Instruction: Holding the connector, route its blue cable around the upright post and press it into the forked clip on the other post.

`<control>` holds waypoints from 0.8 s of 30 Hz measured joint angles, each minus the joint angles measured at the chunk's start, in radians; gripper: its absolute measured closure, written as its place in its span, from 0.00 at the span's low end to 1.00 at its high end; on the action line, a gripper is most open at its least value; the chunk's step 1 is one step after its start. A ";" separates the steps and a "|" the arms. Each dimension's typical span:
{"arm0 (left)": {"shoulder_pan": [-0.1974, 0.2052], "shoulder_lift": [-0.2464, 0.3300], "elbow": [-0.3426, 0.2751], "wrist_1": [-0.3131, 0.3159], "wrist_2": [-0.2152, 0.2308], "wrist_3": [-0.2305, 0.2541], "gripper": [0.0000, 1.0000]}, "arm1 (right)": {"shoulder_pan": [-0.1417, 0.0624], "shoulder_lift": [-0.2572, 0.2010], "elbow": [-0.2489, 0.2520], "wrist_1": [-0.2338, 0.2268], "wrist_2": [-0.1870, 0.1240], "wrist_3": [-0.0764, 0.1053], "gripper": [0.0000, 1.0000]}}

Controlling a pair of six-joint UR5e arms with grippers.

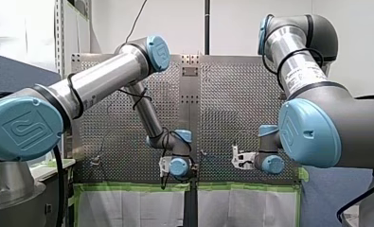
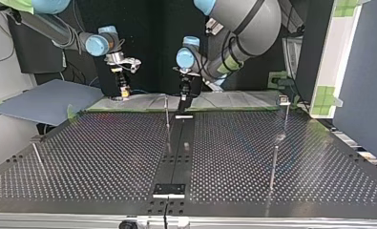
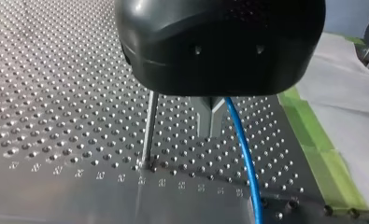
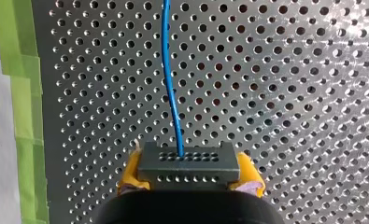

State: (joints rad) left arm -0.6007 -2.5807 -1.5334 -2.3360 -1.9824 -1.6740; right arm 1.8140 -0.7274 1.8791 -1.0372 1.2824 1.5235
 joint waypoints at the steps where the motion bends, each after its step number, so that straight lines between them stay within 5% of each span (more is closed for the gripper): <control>1: 0.003 0.000 0.004 -0.004 0.000 0.001 1.00 | -0.001 0.000 0.000 0.000 0.001 0.000 1.00; 24: 0.034 -0.001 0.048 -0.042 0.024 0.028 1.00 | -0.016 0.005 0.000 -0.015 0.012 0.016 1.00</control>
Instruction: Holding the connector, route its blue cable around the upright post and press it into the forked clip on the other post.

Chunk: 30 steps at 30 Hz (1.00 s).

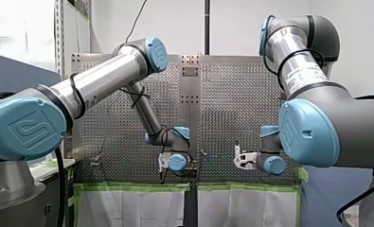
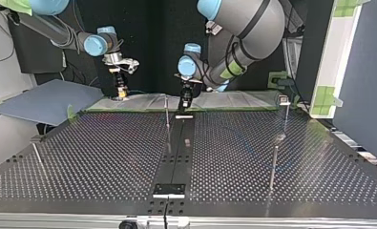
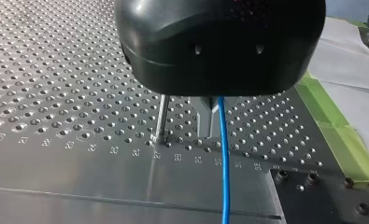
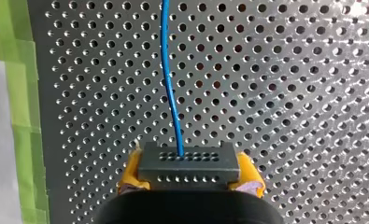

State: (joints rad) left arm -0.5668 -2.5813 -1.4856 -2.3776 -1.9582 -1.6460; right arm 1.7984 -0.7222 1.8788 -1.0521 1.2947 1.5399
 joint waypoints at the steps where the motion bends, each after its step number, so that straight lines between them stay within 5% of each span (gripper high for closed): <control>1: 0.000 0.000 0.000 0.000 0.000 0.000 1.00 | -0.001 0.002 -0.001 -0.005 0.000 0.004 1.00; 16: 0.002 0.001 0.005 -0.006 0.009 0.006 1.00 | -0.008 0.042 -0.057 0.026 0.000 0.018 1.00; 30: 0.003 0.000 0.026 -0.025 0.017 0.014 1.00 | -0.017 0.081 -0.155 0.114 0.016 0.007 1.00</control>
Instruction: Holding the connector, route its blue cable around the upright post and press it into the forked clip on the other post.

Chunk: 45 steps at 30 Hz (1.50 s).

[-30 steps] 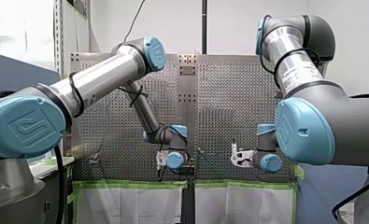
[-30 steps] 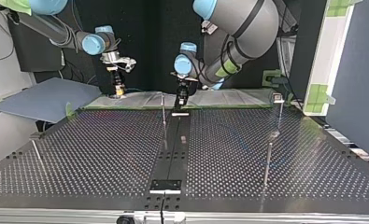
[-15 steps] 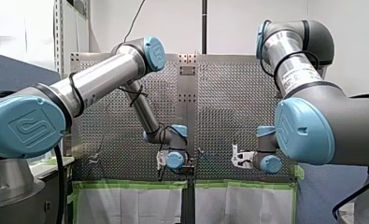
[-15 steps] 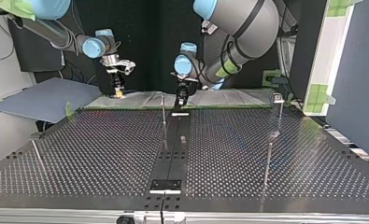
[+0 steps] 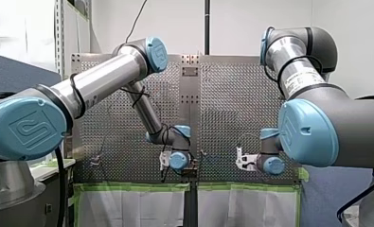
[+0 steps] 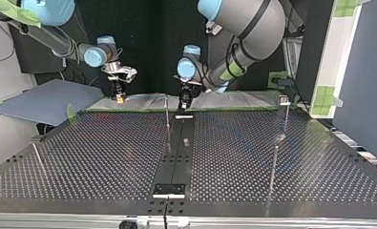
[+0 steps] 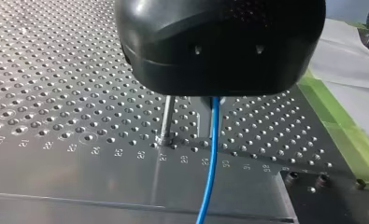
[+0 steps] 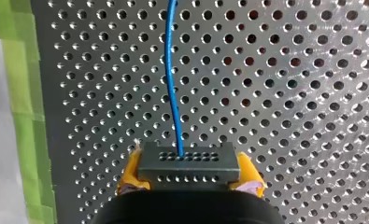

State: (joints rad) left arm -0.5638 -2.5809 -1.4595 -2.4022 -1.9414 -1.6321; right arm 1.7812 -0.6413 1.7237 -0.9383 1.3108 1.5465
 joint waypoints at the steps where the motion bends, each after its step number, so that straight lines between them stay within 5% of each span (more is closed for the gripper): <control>1: 0.000 0.000 0.005 -0.004 0.001 0.000 1.00 | 0.000 0.001 -0.008 0.010 0.001 -0.001 1.00; 10: 0.002 0.000 0.044 -0.035 0.002 0.002 1.00 | -0.004 0.002 -0.049 0.064 0.004 -0.014 1.00; 36: 0.015 0.000 0.100 -0.108 0.015 0.031 1.00 | -0.019 0.002 -0.102 0.095 0.004 -0.015 1.00; 39: 0.015 0.000 0.100 -0.115 0.016 0.035 0.91 | -0.019 0.002 -0.102 0.094 0.004 -0.015 1.00; 41: 0.016 0.000 0.101 -0.124 0.020 0.038 0.70 | -0.019 0.002 -0.102 0.095 0.004 -0.016 1.00; 42: 0.016 0.000 0.101 -0.129 0.022 0.039 0.70 | -0.019 0.002 -0.102 0.095 0.004 -0.016 1.00; 44: 0.016 0.000 0.103 -0.143 0.027 0.041 0.45 | -0.019 0.002 -0.102 0.096 0.003 -0.017 1.00; 45: 0.016 0.000 0.103 -0.150 0.028 0.042 0.45 | -0.019 0.002 -0.102 0.097 0.003 -0.018 1.00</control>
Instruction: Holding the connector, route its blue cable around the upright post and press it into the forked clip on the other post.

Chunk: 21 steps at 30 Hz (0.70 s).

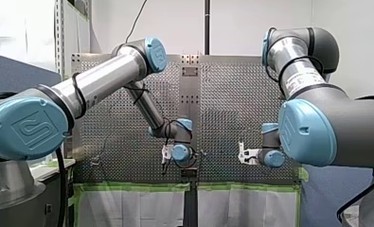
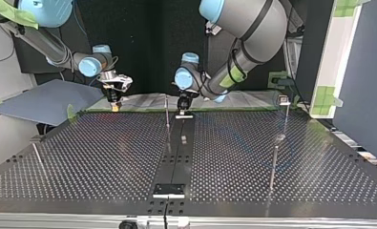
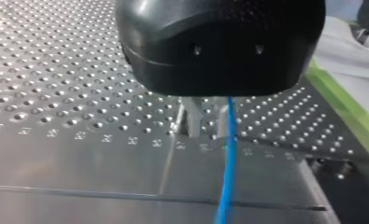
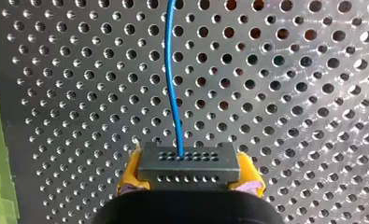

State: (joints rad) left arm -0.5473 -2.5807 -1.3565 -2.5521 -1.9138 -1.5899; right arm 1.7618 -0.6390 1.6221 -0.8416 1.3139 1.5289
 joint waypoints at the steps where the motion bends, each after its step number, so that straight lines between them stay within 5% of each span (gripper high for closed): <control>1: 0.000 0.000 0.000 -0.009 0.000 0.003 0.26 | 0.000 0.000 0.000 0.001 0.000 -0.001 1.00; 6: 0.001 0.000 0.001 -0.047 -0.019 0.031 0.21 | 0.000 0.000 0.000 0.002 -0.001 -0.002 1.00; 8: 0.001 0.000 0.001 -0.065 -0.026 0.044 0.00 | 0.001 0.000 0.000 0.002 -0.001 -0.002 1.00; 21: -0.011 0.001 -0.001 -0.167 0.036 0.085 0.00 | 0.003 0.000 0.000 0.004 -0.001 -0.002 1.00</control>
State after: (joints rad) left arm -0.5588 -2.5793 -1.3579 -2.7189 -1.8779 -1.5049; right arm 1.7649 -0.6390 1.6224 -0.8371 1.3132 1.5266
